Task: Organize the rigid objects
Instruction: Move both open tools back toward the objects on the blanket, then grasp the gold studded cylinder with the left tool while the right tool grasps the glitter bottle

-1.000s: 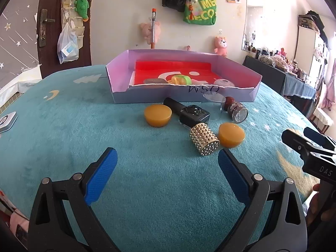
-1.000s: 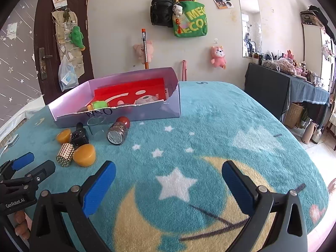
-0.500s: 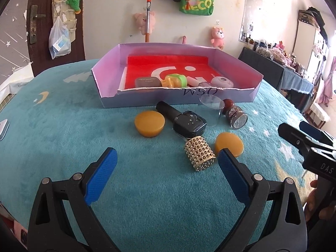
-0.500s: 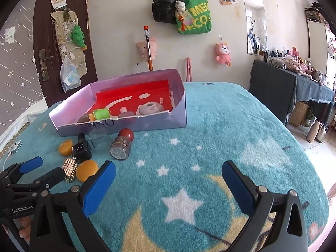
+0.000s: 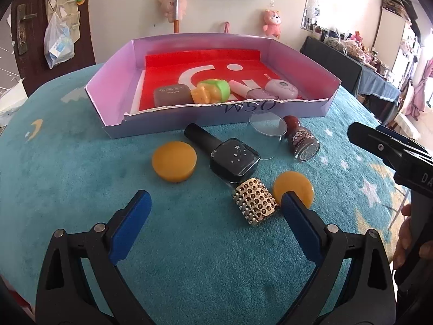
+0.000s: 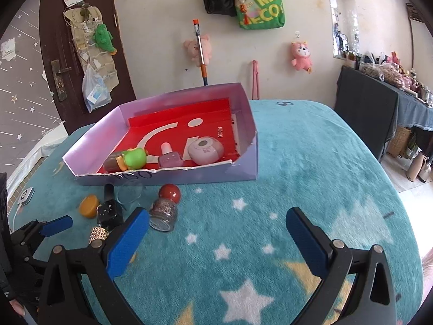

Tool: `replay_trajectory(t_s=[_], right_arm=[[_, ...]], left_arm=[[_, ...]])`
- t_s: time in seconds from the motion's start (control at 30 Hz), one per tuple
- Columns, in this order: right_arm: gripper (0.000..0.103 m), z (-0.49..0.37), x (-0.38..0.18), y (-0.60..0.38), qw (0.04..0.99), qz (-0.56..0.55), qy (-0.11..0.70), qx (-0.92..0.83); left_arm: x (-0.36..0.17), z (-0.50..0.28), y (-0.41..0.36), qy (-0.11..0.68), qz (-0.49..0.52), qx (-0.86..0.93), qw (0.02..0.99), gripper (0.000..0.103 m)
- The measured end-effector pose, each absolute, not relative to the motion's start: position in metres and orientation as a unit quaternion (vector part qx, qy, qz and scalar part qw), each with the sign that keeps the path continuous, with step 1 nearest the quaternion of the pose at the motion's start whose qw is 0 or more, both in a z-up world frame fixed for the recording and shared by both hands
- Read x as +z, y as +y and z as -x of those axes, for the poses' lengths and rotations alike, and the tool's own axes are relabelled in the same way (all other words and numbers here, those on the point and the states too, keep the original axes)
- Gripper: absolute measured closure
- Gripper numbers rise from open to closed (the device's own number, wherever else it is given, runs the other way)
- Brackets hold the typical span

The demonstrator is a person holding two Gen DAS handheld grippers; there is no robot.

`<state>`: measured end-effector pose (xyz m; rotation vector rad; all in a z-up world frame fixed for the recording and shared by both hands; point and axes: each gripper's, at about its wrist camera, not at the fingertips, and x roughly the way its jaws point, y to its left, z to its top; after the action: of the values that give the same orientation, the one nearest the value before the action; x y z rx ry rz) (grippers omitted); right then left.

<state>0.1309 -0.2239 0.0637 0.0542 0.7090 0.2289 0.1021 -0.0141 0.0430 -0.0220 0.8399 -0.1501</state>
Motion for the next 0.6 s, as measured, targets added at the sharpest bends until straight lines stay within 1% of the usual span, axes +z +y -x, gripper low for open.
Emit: replay_trajectory(t_s=[0.3, 0.37, 0.53, 0.6], right_arm=[[0.0, -0.14, 0.063, -0.203, 0.926, 0.011, 0.352, 0.135], [0.0, -0.144, 0.06, -0.197, 0.922, 0.022, 0.359, 0.145], [0.0, -0.154, 0.053, -0.187, 0.909, 0.04, 0.379, 0.169], [0.002, -0.159, 0.049, -0.183, 0.904, 0.052, 0.391, 0.165]], left_arm=[[0.056, -0.095, 0.014, 0.409, -0.004, -0.057, 0.911, 0.005], [0.059, -0.094, 0.012, 0.401, -0.004, -0.064, 0.914, 0.005], [0.05, -0.103, 0.0, 0.411, -0.025, -0.079, 0.908, 0.005], [0.046, -0.106, -0.004, 0.415, -0.032, -0.084, 0.905, 0.005]])
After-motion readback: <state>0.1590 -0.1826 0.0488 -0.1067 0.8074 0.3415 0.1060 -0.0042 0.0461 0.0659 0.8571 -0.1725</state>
